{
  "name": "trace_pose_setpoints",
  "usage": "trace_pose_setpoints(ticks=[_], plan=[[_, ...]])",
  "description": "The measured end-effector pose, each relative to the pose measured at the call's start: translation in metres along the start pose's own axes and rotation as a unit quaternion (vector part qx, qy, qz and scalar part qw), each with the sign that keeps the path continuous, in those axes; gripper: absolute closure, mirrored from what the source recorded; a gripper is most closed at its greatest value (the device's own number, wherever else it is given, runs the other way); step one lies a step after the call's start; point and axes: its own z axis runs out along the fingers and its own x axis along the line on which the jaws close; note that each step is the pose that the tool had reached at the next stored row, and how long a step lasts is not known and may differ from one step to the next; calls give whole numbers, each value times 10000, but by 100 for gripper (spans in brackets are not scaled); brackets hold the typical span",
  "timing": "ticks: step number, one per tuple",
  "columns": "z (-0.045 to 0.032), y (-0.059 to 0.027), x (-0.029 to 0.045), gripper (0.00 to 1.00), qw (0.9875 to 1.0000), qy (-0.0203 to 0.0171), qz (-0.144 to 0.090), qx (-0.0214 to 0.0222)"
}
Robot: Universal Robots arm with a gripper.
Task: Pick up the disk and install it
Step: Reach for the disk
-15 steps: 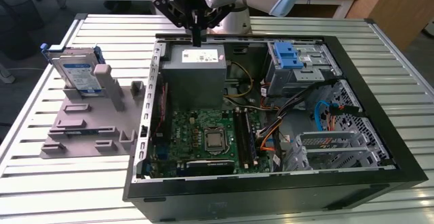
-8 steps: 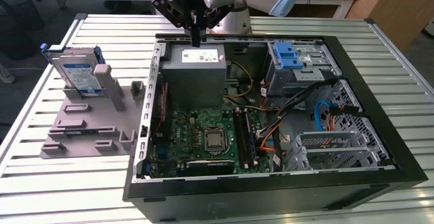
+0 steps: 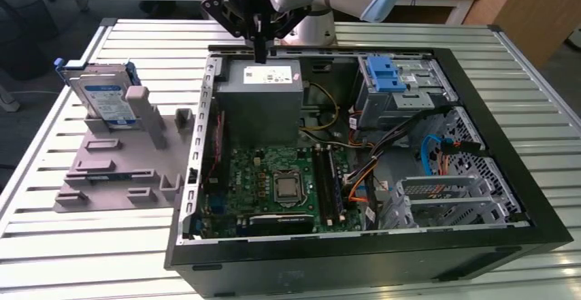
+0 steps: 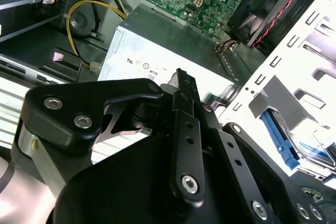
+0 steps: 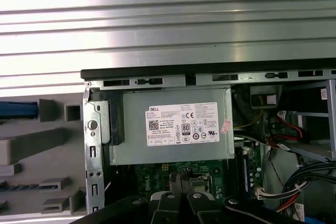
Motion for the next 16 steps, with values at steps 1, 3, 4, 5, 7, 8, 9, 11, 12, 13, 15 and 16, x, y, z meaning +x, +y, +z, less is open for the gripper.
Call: trace_pose_setpoints(ticks=[1,3,4,5,7,8,9,11,12,13,15,16], plan=[[1,0,3,89,10000,1,0,0],[2,-1,7,89,10000,3,0,1],[3,-1,9,89,10000,4,0,1],[3,-1,12,89,10000,5,0,1],[5,-2,19,89,10000,5,0,0],[6,-2,22,89,10000,6,0,0],[7,-2,26,89,10000,6,0,0],[8,-3,34,89,10000,6,0,1],[9,-3,39,89,10000,6,1,0],[10,-4,44,89,10000,6,0,0],[11,-5,57,89,10000,6,0,0],[11,-5,65,89,10000,7,0,1]])
